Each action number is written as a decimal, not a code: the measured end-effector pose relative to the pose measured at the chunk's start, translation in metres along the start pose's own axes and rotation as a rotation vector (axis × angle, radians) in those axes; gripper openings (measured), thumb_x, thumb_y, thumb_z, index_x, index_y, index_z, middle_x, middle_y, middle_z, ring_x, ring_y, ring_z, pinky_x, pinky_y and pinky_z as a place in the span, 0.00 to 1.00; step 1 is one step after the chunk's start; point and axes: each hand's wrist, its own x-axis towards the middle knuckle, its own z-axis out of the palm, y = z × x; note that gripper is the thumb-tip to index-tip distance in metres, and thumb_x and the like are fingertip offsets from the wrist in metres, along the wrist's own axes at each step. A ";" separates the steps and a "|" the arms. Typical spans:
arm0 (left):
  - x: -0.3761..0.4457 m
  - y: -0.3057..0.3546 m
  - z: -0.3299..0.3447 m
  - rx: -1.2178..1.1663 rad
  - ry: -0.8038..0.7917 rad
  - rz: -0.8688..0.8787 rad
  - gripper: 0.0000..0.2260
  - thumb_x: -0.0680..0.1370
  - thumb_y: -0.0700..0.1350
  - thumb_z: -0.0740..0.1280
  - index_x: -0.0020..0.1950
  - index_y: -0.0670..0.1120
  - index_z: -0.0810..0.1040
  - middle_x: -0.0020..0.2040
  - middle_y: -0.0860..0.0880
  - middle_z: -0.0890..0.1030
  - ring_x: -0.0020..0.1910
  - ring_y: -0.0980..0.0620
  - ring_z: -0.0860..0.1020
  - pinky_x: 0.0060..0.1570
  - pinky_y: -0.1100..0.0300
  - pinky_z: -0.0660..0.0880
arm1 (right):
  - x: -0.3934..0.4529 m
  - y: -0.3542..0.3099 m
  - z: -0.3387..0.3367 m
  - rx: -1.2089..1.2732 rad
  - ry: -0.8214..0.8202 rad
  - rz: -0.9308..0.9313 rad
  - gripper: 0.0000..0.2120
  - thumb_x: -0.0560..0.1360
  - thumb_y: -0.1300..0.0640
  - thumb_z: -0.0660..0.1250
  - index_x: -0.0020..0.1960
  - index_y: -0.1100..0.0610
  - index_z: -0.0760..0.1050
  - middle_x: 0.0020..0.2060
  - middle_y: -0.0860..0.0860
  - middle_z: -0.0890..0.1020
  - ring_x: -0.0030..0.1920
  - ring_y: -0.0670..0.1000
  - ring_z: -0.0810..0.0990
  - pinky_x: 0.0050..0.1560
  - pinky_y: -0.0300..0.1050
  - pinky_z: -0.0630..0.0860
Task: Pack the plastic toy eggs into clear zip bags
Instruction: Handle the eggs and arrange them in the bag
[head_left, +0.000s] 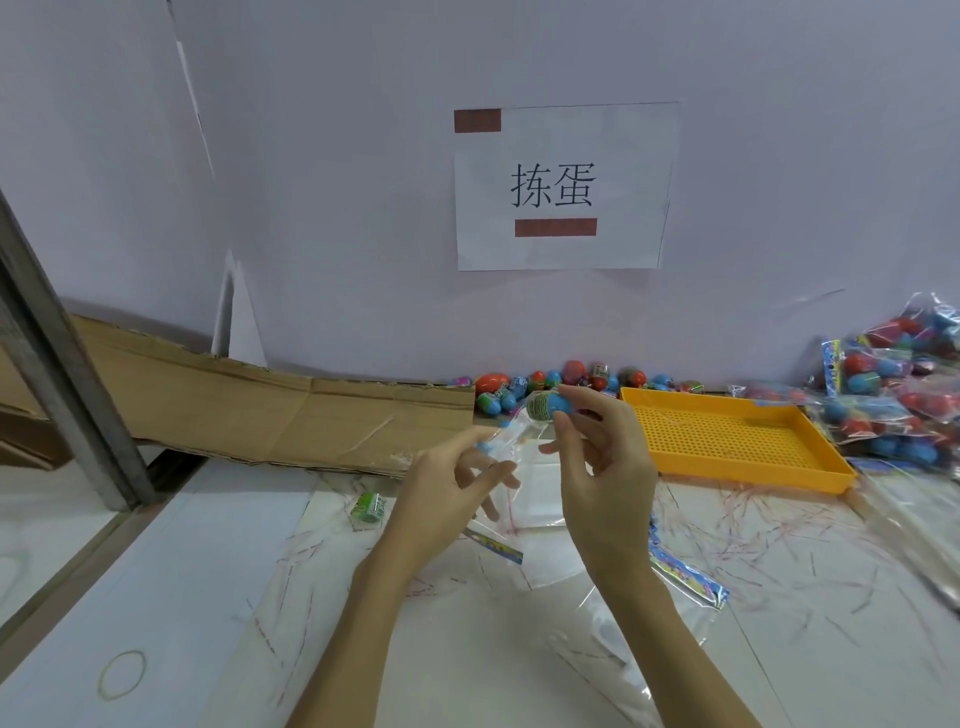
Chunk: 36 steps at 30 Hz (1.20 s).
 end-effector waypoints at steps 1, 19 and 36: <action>0.000 0.000 0.001 -0.013 -0.020 -0.008 0.21 0.80 0.53 0.70 0.73 0.51 0.74 0.46 0.59 0.87 0.34 0.54 0.85 0.36 0.65 0.79 | 0.000 0.000 0.000 -0.011 -0.007 -0.008 0.15 0.78 0.65 0.70 0.61 0.51 0.75 0.56 0.52 0.81 0.51 0.46 0.84 0.45 0.31 0.80; 0.001 0.000 0.001 -0.164 -0.102 0.013 0.21 0.78 0.56 0.72 0.70 0.62 0.72 0.48 0.56 0.88 0.37 0.51 0.86 0.36 0.61 0.81 | 0.003 0.016 -0.002 -0.210 -0.216 0.015 0.09 0.81 0.61 0.67 0.61 0.56 0.78 0.53 0.50 0.79 0.50 0.39 0.80 0.44 0.30 0.78; 0.000 -0.001 0.003 -0.047 -0.044 0.091 0.20 0.79 0.41 0.72 0.69 0.56 0.79 0.52 0.57 0.85 0.46 0.60 0.83 0.46 0.65 0.80 | -0.009 0.011 0.002 -0.149 -0.422 0.100 0.07 0.78 0.58 0.72 0.51 0.47 0.80 0.41 0.38 0.83 0.46 0.42 0.82 0.37 0.33 0.75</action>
